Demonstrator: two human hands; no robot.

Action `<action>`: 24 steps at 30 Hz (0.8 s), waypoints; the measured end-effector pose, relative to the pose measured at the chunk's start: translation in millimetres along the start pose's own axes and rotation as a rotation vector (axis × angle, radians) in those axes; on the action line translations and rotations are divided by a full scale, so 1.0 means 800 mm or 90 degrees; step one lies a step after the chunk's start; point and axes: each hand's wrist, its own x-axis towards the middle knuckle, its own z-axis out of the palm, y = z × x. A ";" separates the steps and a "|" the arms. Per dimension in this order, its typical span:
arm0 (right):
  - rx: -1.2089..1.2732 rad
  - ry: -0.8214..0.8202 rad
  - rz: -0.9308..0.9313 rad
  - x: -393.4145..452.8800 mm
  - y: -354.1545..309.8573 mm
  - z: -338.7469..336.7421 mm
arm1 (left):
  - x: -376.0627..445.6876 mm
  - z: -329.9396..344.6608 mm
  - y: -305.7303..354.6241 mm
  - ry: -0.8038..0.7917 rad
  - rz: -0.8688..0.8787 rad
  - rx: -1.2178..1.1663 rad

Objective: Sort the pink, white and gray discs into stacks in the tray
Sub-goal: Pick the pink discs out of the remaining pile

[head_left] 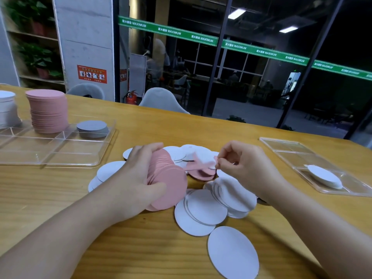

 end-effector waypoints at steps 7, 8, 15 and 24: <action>-0.037 -0.098 -0.051 -0.005 -0.006 0.003 | 0.001 0.000 0.000 0.002 -0.021 0.005; -0.081 -0.134 -0.073 -0.006 -0.008 0.009 | 0.001 0.000 0.000 0.002 -0.024 0.004; -0.172 -0.243 -0.155 -0.014 -0.019 0.030 | 0.001 0.001 0.002 0.000 -0.030 0.002; 0.015 0.070 -0.184 -0.004 0.002 0.023 | 0.000 0.000 0.003 -0.006 -0.040 0.013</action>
